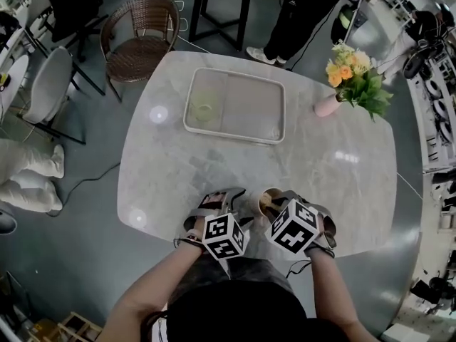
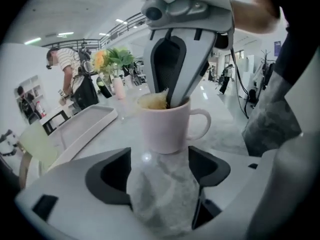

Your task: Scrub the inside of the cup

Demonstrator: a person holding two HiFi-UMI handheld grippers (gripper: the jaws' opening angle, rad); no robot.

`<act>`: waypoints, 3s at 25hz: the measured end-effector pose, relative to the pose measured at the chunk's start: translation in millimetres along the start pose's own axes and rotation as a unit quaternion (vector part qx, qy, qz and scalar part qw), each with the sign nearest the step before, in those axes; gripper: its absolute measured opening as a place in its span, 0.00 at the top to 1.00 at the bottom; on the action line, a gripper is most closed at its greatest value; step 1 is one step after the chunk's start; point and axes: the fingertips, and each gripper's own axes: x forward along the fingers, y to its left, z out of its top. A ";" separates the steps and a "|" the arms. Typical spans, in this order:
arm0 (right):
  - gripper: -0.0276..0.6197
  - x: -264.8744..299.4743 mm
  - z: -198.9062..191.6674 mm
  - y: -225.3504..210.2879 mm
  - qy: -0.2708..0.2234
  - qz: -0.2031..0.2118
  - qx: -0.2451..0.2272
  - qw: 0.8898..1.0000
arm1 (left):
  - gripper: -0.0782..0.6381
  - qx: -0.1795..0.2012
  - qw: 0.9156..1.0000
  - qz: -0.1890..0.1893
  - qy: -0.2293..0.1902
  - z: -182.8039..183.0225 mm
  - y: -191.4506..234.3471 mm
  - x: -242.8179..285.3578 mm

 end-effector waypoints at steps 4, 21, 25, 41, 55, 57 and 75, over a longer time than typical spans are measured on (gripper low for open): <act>0.86 -0.1 0.7 0.8 -0.001 -0.002 -0.009 1.000 | 0.36 0.111 0.993 -0.039 -0.002 11.4 1.5 8.8; 0.86 -5.7 8.0 1.4 -0.045 -0.006 -0.042 0.998 | 0.33 0.100 0.990 -0.087 -0.057 34.2 -3.1 20.2; 0.86 -5.6 15.8 0.4 -0.051 -0.051 -0.103 0.992 | 0.33 -0.006 0.998 -0.007 -0.067 27.8 1.3 15.1; 0.86 14.9 17.0 20.5 -0.021 0.019 -0.197 0.980 | 0.33 -0.095 0.985 0.144 -0.023 16.5 -6.1 6.9; 0.86 6.6 10.9 23.8 -0.028 -0.015 -0.342 0.939 | 0.28 0.098 0.994 -0.009 -0.041 31.4 -12.4 19.8; 0.86 5.9 14.4 15.8 -0.031 -0.063 -0.379 0.923 | 0.28 0.069 0.997 0.002 -0.039 31.0 -8.9 20.7; 0.86 -9.5 27.2 25.8 -0.044 0.134 -0.099 0.985 | 0.28 -0.114 0.986 0.117 -0.025 19.8 4.7 14.2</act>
